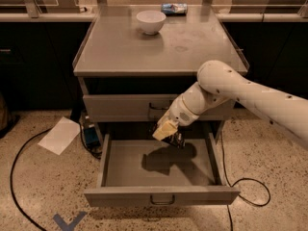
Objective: Place rxbar chocolate into middle drawer
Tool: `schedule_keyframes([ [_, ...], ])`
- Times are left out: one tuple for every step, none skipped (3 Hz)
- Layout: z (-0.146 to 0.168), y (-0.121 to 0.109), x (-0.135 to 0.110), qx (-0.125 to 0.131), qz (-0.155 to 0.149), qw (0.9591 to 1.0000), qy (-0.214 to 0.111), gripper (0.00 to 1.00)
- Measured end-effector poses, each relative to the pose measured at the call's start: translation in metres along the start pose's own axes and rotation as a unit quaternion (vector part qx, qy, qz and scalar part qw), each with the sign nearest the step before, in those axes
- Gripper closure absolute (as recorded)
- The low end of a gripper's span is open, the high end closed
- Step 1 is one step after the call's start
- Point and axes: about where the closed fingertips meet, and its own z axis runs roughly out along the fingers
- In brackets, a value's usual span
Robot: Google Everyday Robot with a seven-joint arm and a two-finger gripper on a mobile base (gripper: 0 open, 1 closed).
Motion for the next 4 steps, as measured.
schedule_keyframes([
  [0.0, 0.0, 0.0, 0.0, 0.0, 1.0, 0.0, 1.0],
  [0.012, 0.005, 0.003, 0.0, -0.008, 0.9997, -0.021, 1.0],
  [0.058, 0.008, 0.03, -0.014, -0.011, 0.9989, -0.043, 1.0],
  [0.111, 0.002, 0.064, -0.025, -0.008, 0.9989, -0.04, 1.0],
])
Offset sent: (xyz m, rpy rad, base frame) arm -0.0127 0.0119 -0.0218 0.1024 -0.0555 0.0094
